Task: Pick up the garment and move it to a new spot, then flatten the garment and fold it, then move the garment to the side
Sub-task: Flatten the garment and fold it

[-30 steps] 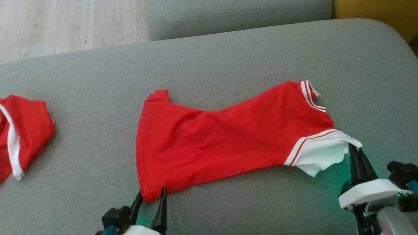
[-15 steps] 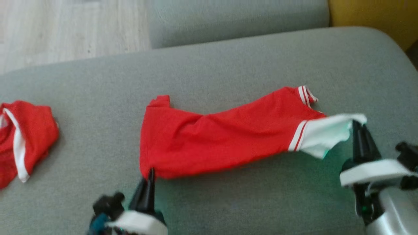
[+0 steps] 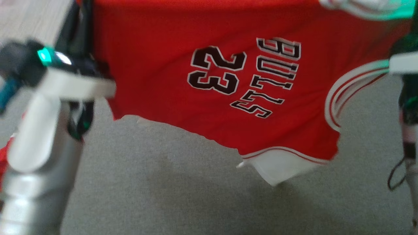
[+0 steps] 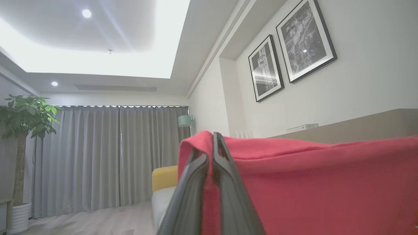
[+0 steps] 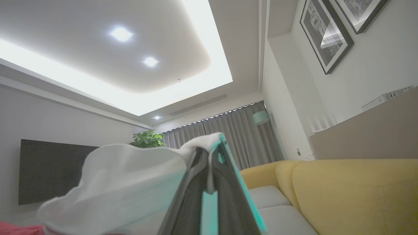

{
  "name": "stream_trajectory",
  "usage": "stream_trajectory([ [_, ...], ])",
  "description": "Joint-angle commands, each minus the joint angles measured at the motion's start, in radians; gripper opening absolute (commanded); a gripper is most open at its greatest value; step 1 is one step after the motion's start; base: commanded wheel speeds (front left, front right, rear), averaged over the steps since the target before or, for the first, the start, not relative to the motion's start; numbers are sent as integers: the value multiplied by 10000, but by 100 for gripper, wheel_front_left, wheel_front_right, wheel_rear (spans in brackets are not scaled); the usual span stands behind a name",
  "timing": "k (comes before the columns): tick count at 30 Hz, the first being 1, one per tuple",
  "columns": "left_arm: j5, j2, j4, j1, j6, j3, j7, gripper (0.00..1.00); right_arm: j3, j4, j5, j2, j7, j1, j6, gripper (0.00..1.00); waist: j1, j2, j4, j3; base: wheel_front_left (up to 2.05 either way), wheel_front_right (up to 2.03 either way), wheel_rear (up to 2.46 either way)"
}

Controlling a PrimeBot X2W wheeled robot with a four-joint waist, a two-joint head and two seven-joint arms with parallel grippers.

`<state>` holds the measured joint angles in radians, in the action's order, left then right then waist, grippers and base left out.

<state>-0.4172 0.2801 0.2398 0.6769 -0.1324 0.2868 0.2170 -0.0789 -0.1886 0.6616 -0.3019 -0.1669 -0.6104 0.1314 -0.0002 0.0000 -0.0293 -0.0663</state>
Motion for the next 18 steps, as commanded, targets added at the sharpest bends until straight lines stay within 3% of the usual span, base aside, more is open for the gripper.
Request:
stream_trajectory([
  [1,22,471,-195,802,19,-294,-213,0,-174,355,85,-75,243,-565,-7,0,2,0,-13,146,0,0,0],
  [6,-164,505,480,1822,19,-24,-821,0,-290,23,-91,153,852,-1626,-7,0,2,0,-82,836,0,0,0],
  [9,306,600,1160,2518,49,209,-695,0,-311,-521,-468,394,906,-2525,-7,0,2,0,-142,1654,0,0,0],
  [13,709,471,1942,3469,337,239,-262,0,-346,-1306,-1162,670,687,-3704,-7,0,2,0,-198,2447,0,0,0],
  [18,1401,353,3324,5267,820,171,328,0,392,-3042,-2117,1065,-466,-5919,-7,0,2,0,-236,3200,0,0,0],
])
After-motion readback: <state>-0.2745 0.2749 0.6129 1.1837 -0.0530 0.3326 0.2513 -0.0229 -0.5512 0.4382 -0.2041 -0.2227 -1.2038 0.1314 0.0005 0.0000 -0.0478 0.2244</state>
